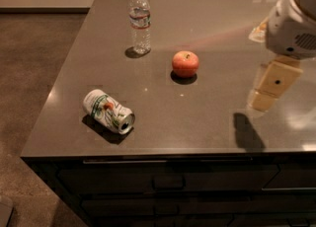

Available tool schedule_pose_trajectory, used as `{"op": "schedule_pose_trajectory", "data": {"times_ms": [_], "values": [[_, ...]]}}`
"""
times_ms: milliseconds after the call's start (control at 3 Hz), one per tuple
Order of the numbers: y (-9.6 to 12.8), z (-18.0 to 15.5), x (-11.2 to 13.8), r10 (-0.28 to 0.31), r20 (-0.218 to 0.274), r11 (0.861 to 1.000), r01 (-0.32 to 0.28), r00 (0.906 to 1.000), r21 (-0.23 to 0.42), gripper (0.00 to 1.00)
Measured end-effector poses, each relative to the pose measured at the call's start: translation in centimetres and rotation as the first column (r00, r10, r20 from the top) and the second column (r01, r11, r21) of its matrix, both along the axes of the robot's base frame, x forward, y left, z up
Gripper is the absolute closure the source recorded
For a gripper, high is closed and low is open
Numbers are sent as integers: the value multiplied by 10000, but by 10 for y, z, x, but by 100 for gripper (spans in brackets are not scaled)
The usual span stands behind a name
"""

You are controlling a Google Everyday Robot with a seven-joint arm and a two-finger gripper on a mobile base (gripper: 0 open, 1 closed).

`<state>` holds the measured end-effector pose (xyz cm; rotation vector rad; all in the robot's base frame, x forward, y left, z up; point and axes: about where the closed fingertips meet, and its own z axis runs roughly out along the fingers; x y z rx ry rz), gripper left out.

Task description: Pick 7up can

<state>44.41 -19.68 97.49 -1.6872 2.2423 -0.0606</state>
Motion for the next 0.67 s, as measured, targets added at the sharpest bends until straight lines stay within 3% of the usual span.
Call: {"op": "schedule_pose_trajectory", "data": {"times_ms": [667], "values": [[80,-21,8,-84,-871,9945,174,9962,1035,0]]}}
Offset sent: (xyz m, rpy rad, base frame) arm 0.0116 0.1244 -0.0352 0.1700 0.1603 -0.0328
